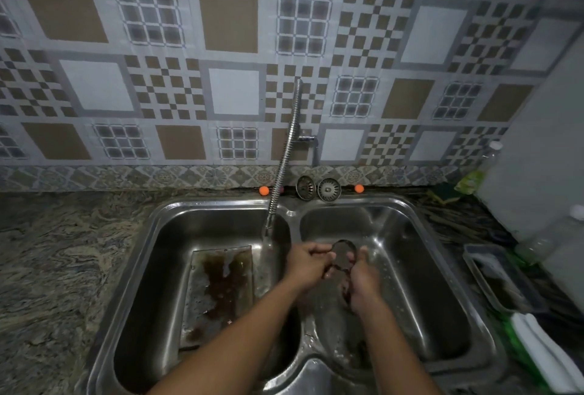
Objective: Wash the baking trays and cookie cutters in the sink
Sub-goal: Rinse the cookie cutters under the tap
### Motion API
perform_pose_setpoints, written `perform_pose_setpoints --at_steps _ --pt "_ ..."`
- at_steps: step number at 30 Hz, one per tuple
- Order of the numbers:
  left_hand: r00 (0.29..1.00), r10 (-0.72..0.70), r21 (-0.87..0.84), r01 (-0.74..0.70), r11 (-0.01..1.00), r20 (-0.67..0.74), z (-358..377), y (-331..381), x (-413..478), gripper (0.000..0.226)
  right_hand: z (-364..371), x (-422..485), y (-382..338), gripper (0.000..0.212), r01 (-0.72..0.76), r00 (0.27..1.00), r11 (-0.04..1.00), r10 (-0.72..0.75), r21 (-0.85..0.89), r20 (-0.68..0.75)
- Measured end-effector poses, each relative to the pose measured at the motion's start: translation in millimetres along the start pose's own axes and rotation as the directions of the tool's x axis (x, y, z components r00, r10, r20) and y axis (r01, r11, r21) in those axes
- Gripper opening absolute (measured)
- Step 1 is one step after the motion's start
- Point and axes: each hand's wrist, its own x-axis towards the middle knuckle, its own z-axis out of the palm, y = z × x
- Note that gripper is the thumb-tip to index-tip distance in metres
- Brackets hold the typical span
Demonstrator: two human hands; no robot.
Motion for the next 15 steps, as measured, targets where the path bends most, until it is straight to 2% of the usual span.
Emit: perform_pose_setpoints --at_steps 1,3,5,7,9,11,12,13,15 --pt "1.0 -0.002 0.006 0.002 1.0 -0.011 8.4 -2.7 4.6 0.014 -10.0 8.5 -4.8 0.044 0.094 0.994 0.991 -0.099 -0.098 -0.046" --pt "0.999 0.017 0.038 -0.015 0.999 -0.039 21.8 -9.5 12.6 0.019 -29.6 21.0 -11.9 0.03 0.237 0.969 0.947 -0.247 -0.219 -0.022" --pt "0.998 0.012 0.039 -0.01 0.999 -0.066 36.4 -17.1 19.4 0.018 -47.8 25.6 -19.6 0.023 0.311 0.95 0.915 -0.306 -0.256 0.061" --pt "0.996 -0.007 0.016 0.009 1.0 -0.085 52.9 -28.6 25.9 0.015 -67.3 31.9 -25.0 0.024 0.372 0.928 0.843 -0.354 -0.388 0.118" --pt "0.996 -0.046 0.002 0.046 0.999 -0.078 65.2 -42.3 30.1 0.015 -83.9 42.8 -23.6 0.023 0.382 0.923 0.782 -0.347 -0.492 0.166" --pt "0.995 -0.075 0.047 0.078 0.996 -0.07 72.9 -59.8 37.9 0.022 -94.1 51.5 -20.2 0.023 0.311 0.949 0.824 -0.245 -0.473 0.197" --pt "0.994 -0.091 0.084 0.096 0.992 -0.064 76.1 -67.7 42.0 0.027 -98.7 60.3 -15.6 0.03 0.264 0.962 0.84 -0.19 -0.473 0.198" --pt "0.991 -0.117 0.109 0.123 0.986 -0.064 80.0 -74.9 45.8 0.029 -103.0 70.0 -11.5 0.035 0.252 0.964 0.84 -0.175 -0.481 0.2" --pt "0.986 -0.152 0.106 0.159 0.982 -0.07 88.5 -83.7 46.3 0.027 -106.6 72.6 -12.6 0.028 0.293 0.949 0.793 -0.176 -0.534 0.26"
